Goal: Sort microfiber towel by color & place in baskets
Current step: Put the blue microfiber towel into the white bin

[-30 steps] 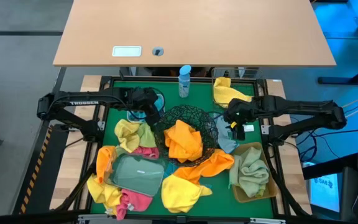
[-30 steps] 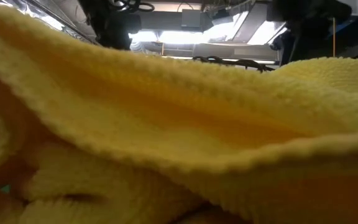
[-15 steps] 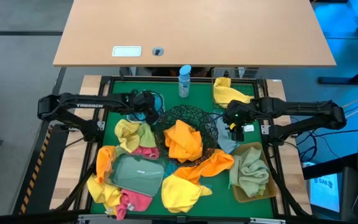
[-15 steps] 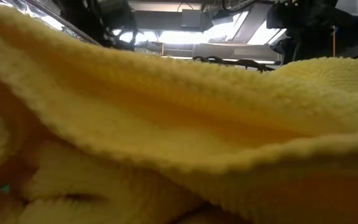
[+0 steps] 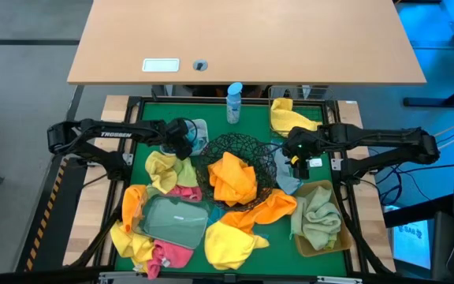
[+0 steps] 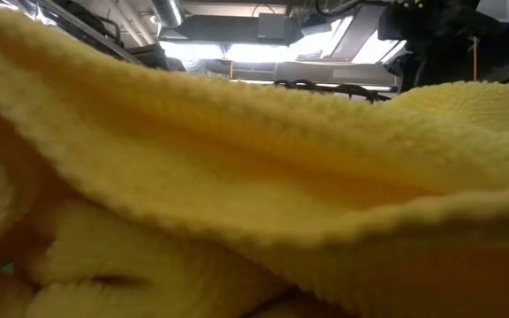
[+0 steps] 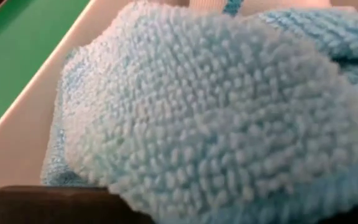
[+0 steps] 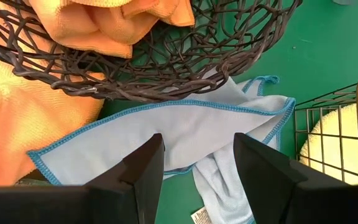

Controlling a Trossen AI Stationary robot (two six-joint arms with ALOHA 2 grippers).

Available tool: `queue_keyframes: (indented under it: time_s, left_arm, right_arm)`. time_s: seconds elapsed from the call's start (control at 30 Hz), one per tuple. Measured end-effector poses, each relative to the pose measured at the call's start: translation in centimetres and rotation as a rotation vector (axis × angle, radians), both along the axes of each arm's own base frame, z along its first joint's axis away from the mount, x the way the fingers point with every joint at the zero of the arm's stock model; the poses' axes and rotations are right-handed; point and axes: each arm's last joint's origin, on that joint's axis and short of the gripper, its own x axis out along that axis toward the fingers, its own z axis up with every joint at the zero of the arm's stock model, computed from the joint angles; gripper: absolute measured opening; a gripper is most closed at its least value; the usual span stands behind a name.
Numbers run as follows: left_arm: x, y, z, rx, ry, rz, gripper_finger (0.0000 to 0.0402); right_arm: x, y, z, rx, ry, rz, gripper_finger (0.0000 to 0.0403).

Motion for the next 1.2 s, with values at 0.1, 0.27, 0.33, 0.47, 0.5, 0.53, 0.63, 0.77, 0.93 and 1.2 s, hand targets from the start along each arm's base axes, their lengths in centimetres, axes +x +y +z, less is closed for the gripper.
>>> queue_keyframes:
  time_s: [0.1,0.27,0.33,0.47,0.5,0.53,0.63,0.77,0.93,1.2]
  left_arm:
    - [0.0,0.1,0.0,0.0,-0.006,0.002,0.0124]
    - [0.2,0.1,0.2,-0.023,-0.025,-0.01,0.0124]
    - [0.5,0.1,0.6,-0.038,-0.047,-0.021,0.0124]
    - [1.0,0.3,1.8,-0.053,-0.063,-0.03,0.0124]
    - [1.1,0.4,2.2,-0.059,-0.059,-0.032,0.0124]
    - [1.2,0.4,2.7,-0.069,-0.047,-0.032,0.0124]
    - [1.3,0.3,4.1,-0.1,-0.004,-0.03,0.0124]
    - [1.5,0.1,5.8,-0.12,0.032,-0.031,0.0124]
    - [1.6,-0.4,6.2,-0.129,0.043,-0.047,0.0124]
    - [1.6,-0.6,6.2,-0.173,0.036,-0.068,0.0124]
  right_arm:
    - [0.0,0.0,0.0,0.0,-0.002,0.0,0.0193]
    - [0.0,0.0,0.0,0.0,-0.001,0.0,0.0193]
    - [0.0,0.0,0.0,0.0,-0.001,0.0,0.0193]
    - [0.0,0.0,0.0,0.0,-0.001,0.0,0.0193]
    - [0.0,0.0,0.0,0.0,-0.001,0.0,0.0193]
    - [0.0,0.0,0.0,0.0,-0.001,0.0,0.0193]
    - [0.0,0.0,0.0,0.0,-0.001,0.0,0.0193]
    - [0.0,0.0,0.0,0.0,-0.001,0.0,0.0193]
    - [0.0,0.0,0.0,0.0,-0.001,0.0,0.0193]
    - [0.0,0.0,0.0,0.0,-0.001,0.0,0.0193]
